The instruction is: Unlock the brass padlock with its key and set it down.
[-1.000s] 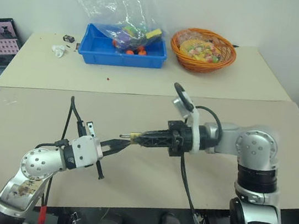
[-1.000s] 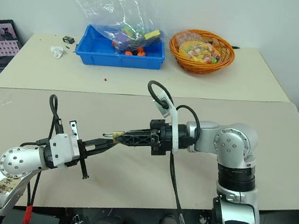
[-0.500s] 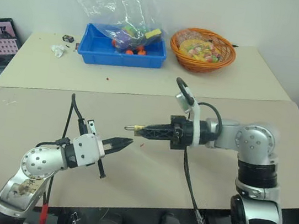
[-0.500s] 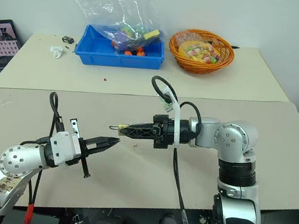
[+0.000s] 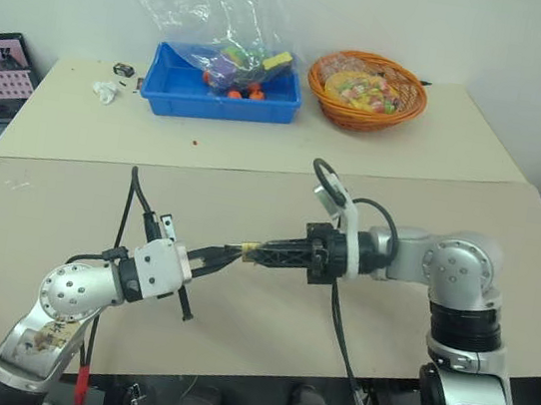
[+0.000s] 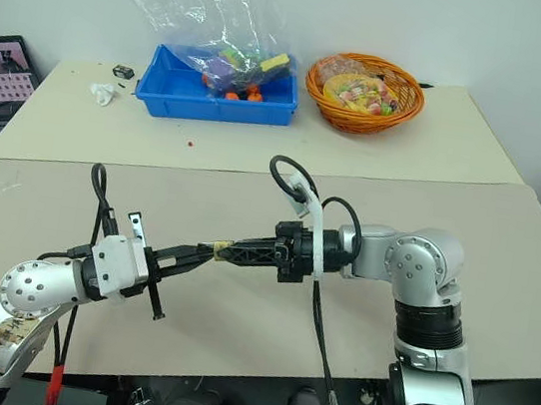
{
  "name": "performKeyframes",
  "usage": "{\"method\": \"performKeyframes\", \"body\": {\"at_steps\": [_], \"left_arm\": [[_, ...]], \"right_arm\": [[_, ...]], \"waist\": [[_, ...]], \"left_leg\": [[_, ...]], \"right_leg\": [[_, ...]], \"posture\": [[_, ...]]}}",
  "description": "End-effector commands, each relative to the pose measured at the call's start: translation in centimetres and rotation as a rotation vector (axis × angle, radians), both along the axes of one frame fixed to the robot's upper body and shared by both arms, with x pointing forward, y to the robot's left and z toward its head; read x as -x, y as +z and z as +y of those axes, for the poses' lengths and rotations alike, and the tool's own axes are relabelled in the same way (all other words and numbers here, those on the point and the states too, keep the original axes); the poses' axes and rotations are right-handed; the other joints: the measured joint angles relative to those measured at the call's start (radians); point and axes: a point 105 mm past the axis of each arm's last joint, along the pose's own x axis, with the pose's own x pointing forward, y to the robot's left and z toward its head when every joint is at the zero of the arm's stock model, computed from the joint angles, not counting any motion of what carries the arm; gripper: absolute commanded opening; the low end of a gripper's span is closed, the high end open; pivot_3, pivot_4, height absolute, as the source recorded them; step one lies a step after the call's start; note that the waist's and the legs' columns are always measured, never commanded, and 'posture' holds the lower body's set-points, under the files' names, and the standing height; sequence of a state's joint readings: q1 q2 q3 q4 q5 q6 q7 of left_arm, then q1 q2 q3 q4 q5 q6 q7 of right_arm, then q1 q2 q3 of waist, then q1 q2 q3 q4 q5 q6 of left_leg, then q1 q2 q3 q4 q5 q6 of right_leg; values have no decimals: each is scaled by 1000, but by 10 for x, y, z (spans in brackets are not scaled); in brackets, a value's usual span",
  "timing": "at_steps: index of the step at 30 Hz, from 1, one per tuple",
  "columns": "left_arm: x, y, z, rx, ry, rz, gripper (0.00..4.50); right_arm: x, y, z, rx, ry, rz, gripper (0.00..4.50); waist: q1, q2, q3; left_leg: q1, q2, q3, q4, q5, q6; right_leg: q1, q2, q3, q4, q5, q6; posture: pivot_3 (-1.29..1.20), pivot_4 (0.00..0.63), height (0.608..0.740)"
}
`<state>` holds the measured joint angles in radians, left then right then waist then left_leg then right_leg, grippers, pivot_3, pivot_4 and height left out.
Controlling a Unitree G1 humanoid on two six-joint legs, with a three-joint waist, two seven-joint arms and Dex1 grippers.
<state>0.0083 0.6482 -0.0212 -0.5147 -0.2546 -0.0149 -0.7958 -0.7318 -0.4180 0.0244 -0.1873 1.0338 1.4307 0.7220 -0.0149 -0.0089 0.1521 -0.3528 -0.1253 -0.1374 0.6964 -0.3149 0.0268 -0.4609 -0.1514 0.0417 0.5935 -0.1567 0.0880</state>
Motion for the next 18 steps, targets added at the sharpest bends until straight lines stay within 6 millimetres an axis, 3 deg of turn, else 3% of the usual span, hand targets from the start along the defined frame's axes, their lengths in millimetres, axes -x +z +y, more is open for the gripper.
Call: {"method": "performKeyframes", "body": {"at_steps": [1,14,18], "left_arm": [[5,12,-6,9,-21,-53,41],[4,12,-6,8,-23,-46,41],[4,13,-7,8,-23,-45,41]], "right_arm": [[10,9,1,-25,53,-37,101],[16,4,0,-23,68,-7,101],[8,18,-1,-89,54,18,101]], "waist": [[0,0,0],[1,0,0],[-1,0,0]], "left_leg": [[0,0,0,0,0,0],[0,0,0,0,0,0],[0,0,0,0,0,0]], "right_leg": [[0,0,0,0,0,0],[0,0,0,0,0,0],[0,0,0,0,0,0]], "posture": [[0,150,732],[0,150,732],[0,150,732]]}}
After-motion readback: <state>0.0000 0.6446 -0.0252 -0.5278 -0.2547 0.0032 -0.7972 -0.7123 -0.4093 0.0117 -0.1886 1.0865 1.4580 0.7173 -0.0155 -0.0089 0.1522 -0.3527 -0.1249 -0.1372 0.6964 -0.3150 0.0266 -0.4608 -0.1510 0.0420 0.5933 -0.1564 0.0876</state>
